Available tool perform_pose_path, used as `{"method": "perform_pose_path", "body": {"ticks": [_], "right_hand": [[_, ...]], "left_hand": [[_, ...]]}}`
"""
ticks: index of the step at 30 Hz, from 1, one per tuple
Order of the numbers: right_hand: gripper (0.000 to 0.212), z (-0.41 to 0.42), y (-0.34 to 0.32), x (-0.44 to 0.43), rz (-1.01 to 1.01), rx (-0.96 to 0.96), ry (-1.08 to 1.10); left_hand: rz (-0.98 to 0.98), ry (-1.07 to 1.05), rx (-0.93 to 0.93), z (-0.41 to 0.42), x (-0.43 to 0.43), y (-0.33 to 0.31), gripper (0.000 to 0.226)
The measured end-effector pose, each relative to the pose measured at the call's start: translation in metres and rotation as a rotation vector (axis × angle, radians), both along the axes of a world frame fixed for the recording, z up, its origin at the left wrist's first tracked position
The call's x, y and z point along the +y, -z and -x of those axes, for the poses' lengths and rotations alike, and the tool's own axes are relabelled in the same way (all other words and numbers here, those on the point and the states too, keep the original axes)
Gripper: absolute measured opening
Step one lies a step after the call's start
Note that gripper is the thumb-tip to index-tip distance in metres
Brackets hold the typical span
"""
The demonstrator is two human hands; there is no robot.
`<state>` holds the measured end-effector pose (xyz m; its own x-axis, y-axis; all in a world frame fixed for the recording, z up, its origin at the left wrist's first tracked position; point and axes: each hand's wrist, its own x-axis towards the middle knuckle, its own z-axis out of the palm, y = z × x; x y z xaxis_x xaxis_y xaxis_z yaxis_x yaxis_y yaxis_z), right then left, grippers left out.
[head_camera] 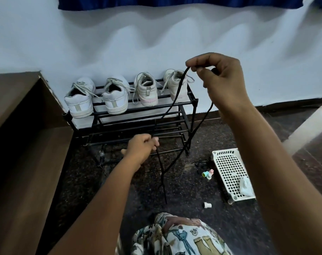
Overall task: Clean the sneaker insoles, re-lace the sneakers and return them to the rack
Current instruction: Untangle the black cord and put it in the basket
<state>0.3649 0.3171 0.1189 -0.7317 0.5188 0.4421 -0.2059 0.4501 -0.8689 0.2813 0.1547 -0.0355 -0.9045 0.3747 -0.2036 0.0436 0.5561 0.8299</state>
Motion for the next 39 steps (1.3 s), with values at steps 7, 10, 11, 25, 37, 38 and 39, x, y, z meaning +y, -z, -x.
{"method": "perform_pose_path", "body": {"ticks": [7, 10, 11, 25, 37, 38, 39], "right_hand": [[0.03, 0.031, 0.019, -0.027, 0.144, -0.146, -0.062], [0.024, 0.038, 0.024, -0.043, 0.159, -0.149, -0.051], [0.021, 0.037, 0.026, -0.046, 0.121, -0.182, -0.058], [0.029, 0.026, 0.069, -0.076, 0.533, -0.388, -0.27], [0.022, 0.019, 0.03, -0.035, 0.688, -0.045, -0.032], [0.022, 0.018, 0.029, -0.034, 0.688, -0.041, -0.042], [0.021, 0.018, 0.029, -0.033, 0.691, -0.033, -0.055]], "left_hand": [[-0.346, -0.07, 0.147, 0.008, -0.015, -0.047, 0.041], [-0.38, -0.071, 0.115, 0.009, -0.024, -0.044, 0.042], [-0.412, -0.049, 0.101, 0.009, -0.027, -0.046, 0.042], [-0.246, 0.525, -0.106, 0.007, -0.041, -0.057, 0.027], [-0.048, 0.232, -0.318, 0.024, -0.108, 0.01, 0.033], [0.013, 0.21, -0.302, 0.025, -0.11, 0.012, 0.033], [0.079, 0.194, -0.288, 0.026, -0.111, 0.015, 0.033]]}}
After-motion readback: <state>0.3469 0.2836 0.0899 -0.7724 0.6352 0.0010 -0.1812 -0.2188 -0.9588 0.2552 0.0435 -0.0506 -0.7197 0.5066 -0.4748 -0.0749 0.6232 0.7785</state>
